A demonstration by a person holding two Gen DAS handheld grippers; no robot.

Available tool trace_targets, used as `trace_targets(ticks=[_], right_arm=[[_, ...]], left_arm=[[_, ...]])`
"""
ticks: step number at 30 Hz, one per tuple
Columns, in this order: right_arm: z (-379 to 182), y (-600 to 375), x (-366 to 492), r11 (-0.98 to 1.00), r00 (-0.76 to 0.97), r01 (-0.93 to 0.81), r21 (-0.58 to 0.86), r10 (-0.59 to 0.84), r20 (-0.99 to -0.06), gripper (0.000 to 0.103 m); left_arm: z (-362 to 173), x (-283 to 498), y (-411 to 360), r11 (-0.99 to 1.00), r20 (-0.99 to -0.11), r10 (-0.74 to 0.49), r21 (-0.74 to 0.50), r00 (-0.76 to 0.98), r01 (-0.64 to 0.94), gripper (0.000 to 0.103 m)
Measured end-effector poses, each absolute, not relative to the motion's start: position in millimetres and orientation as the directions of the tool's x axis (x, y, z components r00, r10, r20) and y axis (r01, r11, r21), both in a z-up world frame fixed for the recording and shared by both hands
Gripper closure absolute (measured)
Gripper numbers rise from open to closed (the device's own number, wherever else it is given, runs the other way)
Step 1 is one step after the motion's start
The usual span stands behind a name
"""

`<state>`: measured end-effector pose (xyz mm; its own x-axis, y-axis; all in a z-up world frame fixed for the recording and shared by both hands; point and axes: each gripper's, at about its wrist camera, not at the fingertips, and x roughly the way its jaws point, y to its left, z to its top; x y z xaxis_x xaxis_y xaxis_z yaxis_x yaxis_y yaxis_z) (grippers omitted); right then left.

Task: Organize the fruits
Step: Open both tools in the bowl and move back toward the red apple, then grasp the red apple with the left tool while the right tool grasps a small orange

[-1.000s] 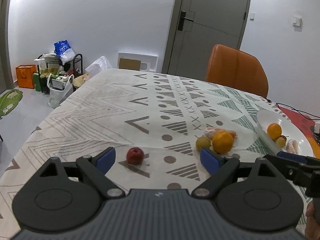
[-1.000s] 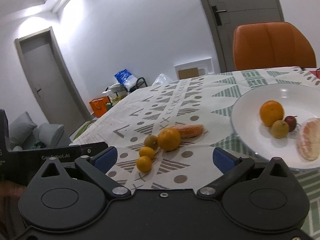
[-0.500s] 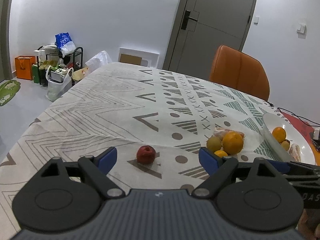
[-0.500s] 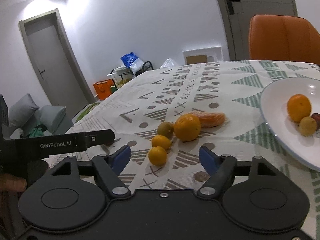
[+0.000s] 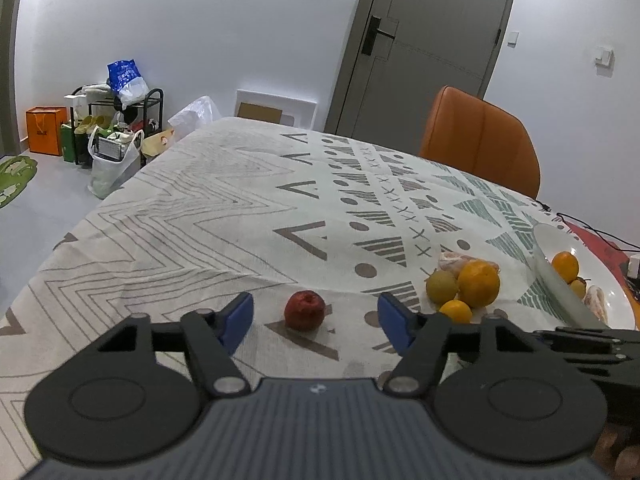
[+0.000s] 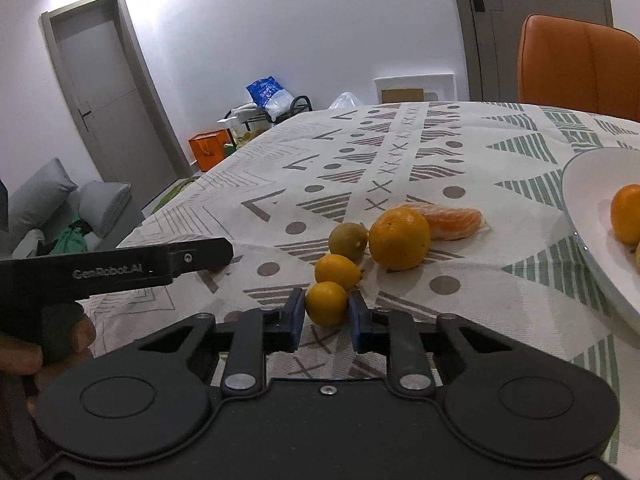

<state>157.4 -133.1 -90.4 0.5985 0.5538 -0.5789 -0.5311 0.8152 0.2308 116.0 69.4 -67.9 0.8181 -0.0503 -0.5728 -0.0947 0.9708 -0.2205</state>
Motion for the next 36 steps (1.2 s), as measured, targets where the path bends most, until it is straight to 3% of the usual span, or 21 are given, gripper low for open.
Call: trace_targets(ticks=[10, 14, 15, 36], right_arm=[[-81.9, -147.0, 151.7, 0.84, 0.642, -0.508, 0.192, 0.518, -0.565, 0.082], [-79.0, -154.9, 150.6, 0.847, 0.656, -0.497, 0.192, 0.511, -0.555, 0.082], [-78.6, -156.5, 149.9, 0.848, 0.659, -0.494, 0.192, 0.51, -0.554, 0.082], [-67.5, -195.6, 144.3, 0.869, 0.716, -0.442, 0.225, 0.492, -0.494, 0.081]], left_arm=[[-71.1, 124.8, 66.9, 0.967, -0.588, -0.052, -0.231, 0.807, -0.106, 0.052], [-71.8, 126.8, 65.7, 0.966, -0.599, -0.061, -0.238, 0.799, -0.104, 0.08], [-72.3, 127.5, 65.5, 0.964, -0.603, -0.065, -0.243, 0.795, -0.105, 0.081], [-45.9, 122.2, 25.2, 0.977, -0.553, -0.096, -0.211, 0.828, -0.028, 0.082]])
